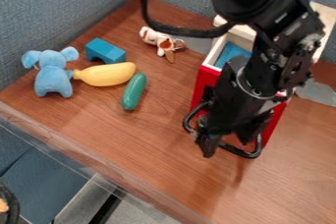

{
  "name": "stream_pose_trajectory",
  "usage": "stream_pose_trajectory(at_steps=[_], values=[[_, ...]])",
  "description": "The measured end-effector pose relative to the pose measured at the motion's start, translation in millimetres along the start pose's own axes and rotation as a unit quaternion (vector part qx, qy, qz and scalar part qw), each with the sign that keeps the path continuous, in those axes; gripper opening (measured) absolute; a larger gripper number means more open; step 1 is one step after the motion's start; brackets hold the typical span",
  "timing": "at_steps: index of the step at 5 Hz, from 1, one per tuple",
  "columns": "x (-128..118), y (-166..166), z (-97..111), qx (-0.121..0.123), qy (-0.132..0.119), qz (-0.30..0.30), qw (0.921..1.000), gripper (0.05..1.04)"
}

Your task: Abriu a gaveta

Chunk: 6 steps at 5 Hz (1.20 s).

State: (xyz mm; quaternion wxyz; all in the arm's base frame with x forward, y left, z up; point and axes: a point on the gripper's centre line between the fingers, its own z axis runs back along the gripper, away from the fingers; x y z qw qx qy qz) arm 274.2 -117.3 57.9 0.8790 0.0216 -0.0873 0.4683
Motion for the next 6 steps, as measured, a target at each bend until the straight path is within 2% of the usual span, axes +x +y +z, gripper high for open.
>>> stream_pose_trajectory(at_steps=[1,2,3,4,5,6], values=[[8.6,-7.2,21.4,-0.029,-0.003,-0.019,0.9994,1.007],[19.5,-14.0,54.8,-0.067,0.006,-0.070,0.9953,1.001],[34.8,-12.0,90.6,-0.118,0.016,-0.177,0.9770,1.001],[43.3,-3.8,102.5,-0.105,0.040,-0.301,0.9470,1.001],[45.1,4.4,97.0,-0.071,0.052,-0.392,0.9159,1.001],[48.8,10.0,94.5,-0.059,0.040,-0.422,0.9037,1.001]])
